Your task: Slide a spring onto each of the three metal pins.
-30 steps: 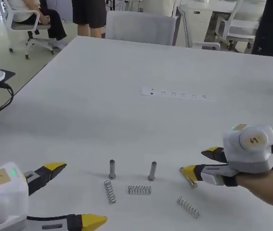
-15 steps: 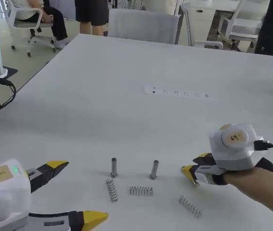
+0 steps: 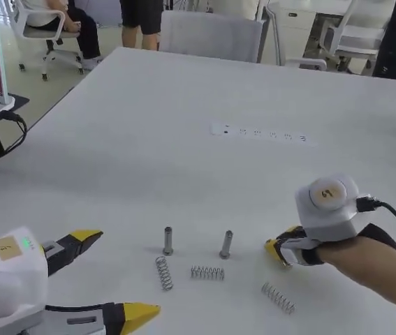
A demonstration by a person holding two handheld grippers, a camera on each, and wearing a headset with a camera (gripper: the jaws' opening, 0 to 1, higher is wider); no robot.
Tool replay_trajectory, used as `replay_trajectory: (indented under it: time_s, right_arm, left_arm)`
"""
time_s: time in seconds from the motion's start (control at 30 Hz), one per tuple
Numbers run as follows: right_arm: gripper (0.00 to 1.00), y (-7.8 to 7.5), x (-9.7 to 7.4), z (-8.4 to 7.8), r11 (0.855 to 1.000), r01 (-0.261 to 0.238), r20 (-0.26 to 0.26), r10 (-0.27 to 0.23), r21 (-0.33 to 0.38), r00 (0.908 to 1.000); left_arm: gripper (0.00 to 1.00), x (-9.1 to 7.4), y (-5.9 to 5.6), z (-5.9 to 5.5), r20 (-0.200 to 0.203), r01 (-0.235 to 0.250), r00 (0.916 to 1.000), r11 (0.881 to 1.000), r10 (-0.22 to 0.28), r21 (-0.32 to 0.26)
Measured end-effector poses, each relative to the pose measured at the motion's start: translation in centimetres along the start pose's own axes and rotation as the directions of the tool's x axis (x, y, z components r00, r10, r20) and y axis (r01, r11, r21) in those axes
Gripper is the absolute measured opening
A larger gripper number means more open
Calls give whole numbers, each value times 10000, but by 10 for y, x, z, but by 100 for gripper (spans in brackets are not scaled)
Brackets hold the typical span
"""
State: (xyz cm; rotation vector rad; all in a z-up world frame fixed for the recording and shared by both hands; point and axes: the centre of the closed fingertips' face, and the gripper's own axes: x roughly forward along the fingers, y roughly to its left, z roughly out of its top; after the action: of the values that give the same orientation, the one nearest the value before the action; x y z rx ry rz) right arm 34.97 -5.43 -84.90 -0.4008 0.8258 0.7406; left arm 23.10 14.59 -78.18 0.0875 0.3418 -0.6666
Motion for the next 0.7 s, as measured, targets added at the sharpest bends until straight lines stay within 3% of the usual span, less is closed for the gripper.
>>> replay_trajectory:
  time_s: [0.7]
  right_arm:
    - [7, -3, 7, -5, 9994, 93, -632, -72, 327, 9980]
  left_arm:
    - [83, 1, 0, -1, 28, 28, 10000, 10000, -28, -17]
